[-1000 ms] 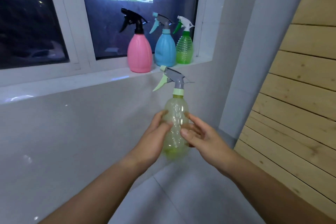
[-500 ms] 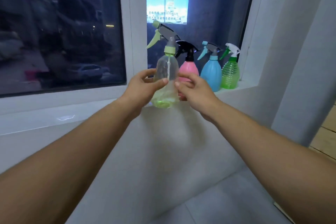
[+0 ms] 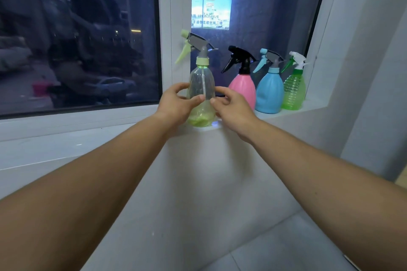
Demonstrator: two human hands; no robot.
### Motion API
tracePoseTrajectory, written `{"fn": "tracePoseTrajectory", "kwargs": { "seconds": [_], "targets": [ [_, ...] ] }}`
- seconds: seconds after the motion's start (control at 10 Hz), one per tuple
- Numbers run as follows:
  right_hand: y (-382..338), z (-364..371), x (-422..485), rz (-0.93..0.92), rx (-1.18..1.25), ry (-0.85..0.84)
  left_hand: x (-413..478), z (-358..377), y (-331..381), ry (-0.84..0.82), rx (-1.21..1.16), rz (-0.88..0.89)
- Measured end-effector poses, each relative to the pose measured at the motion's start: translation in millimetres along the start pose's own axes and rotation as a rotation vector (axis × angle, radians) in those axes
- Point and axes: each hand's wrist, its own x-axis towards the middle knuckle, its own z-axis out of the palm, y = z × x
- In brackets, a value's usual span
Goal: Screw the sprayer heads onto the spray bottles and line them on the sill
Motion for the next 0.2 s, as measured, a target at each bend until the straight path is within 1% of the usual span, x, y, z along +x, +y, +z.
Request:
{"fn": "tracePoseTrajectory", "kwargs": {
  "seconds": [0.1, 0.2],
  "targets": [
    [0.9, 2.3, -2.3, -0.004, 0.005, -0.013, -1.4, 1.3, -2.2, 0.002, 0.021, 0.016],
    [-0.9, 4.1, -3.0, -0.018, 0.017, -0.019, -1.9, 2.4, -5.1, 0.054, 0.033, 0.022]
  ]
}}
